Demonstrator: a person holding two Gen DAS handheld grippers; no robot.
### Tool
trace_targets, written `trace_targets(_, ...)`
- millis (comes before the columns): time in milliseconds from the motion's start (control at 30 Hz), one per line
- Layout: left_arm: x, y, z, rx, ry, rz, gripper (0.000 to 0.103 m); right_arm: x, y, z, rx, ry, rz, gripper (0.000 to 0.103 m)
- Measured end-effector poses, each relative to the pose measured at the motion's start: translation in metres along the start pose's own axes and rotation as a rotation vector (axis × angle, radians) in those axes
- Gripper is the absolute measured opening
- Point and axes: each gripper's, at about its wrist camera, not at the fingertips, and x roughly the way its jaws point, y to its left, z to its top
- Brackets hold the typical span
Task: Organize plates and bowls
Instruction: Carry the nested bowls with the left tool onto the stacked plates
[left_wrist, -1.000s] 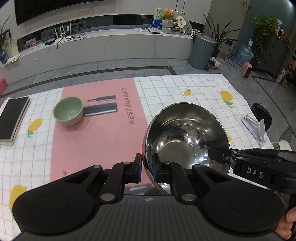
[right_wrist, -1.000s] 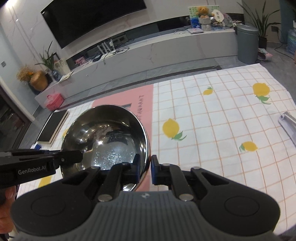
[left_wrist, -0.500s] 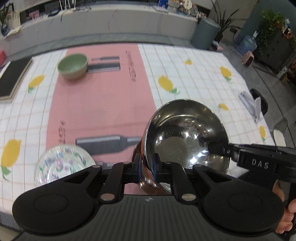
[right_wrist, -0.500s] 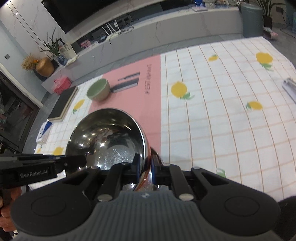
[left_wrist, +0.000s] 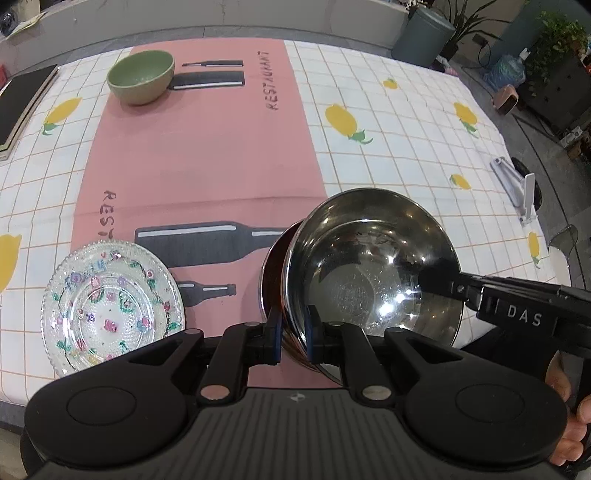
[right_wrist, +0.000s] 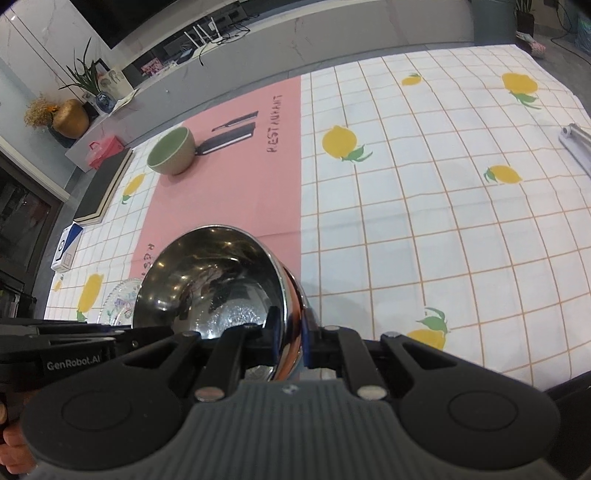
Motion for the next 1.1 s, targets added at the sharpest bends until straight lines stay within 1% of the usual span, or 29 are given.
trace_targets(467,0.01,0.004,0.004,-0.004,0.026,0.026,0.013,0.017,0.002,0.003,0.001,0.029,-0.011,0.009)
trace_targets(600,0.012,0.002,0.005,0.005,0.031,0.029,0.014,0.018,0.003,0.003,-0.005,0.024,-0.021,0.009)
trace_targets(667,0.012,0.001,0.005,0.009,0.029,0.031,0.014,0.019,0.003,0.004,-0.004,0.023,-0.023,0.01)
trace_targets(767,0.012,0.003,0.005,0.006,0.03,0.036,0.017,0.019,0.003,0.004,-0.009,0.026,-0.018,0.015)
trace_targets(833,0.012,0.005,0.005,0.003,0.03,0.025,0.017,0.018,0.003,0.004,-0.011,0.023,-0.007,0.017)
trace_targets(900,0.01,0.006,0.005,0.003,0.027,0.018,0.017,0.018,0.002,0.004,-0.009,0.021,-0.003,0.017)
trace_targets(967,0.006,0.008,0.006,0.007,0.011,0.011,0.018,0.017,0.001,0.004,-0.008,0.016,-0.007,0.017)
trace_targets(1000,0.003,0.008,0.006,0.01,-0.008,0.009,0.021,0.016,0.001,0.004,-0.009,0.011,-0.011,0.017)
trace_targets(1100,-0.008,0.011,0.007,0.022,-0.086,-0.016,0.022,0.012,-0.001,0.005,-0.004,-0.004,-0.016,0.017)
